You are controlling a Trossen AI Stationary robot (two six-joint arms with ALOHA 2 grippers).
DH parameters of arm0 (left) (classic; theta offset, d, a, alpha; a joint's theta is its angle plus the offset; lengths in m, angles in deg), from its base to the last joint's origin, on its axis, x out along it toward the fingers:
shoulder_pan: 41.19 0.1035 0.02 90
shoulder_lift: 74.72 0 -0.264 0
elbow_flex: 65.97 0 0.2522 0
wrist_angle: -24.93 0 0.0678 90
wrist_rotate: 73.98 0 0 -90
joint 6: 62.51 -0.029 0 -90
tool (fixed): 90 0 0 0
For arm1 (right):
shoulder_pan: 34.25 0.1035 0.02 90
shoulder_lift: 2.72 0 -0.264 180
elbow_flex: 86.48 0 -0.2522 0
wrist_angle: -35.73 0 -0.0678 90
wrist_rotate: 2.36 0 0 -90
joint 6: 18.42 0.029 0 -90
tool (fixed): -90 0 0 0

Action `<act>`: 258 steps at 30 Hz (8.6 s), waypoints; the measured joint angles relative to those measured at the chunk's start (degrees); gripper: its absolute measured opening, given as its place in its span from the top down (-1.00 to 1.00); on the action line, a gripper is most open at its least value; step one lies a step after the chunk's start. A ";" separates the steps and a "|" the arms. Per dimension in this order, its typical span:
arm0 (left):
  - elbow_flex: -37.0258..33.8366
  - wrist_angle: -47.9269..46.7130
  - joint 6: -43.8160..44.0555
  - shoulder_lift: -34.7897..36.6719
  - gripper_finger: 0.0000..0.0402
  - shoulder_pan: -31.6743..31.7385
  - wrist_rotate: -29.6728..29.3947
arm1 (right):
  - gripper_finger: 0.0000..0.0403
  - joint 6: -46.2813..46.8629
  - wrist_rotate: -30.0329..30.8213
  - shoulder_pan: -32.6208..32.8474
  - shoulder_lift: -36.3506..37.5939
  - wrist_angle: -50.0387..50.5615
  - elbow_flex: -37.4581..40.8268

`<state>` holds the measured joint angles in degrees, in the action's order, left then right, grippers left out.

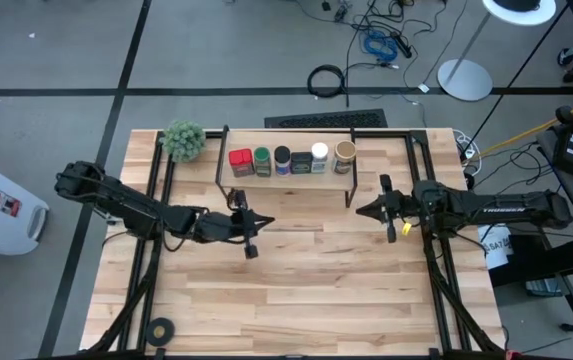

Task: Shelf spices
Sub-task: Return to Home Position

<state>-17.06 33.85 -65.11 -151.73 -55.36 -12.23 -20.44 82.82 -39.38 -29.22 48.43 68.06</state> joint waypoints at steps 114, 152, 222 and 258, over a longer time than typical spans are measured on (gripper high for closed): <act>-34.75 -13.64 2.70 61.71 1.00 10.03 15.98 | 1.00 1.51 -0.13 -0.11 17.88 -0.37 10.91; -34.76 -21.06 1.40 72.34 1.00 10.03 22.08 | 1.00 -0.29 -4.28 -0.11 19.51 -1.13 10.91; -34.79 -20.41 0.66 72.30 0.89 10.03 21.46 | 1.00 -0.19 1.73 1.11 22.69 -0.13 10.88; -34.79 -20.19 0.66 72.30 0.89 10.05 21.81 | 1.00 -0.19 1.73 1.09 22.69 -0.13 10.88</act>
<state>-51.85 13.65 -64.44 -79.43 -45.31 9.58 -20.64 84.55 -38.28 -6.53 48.30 78.94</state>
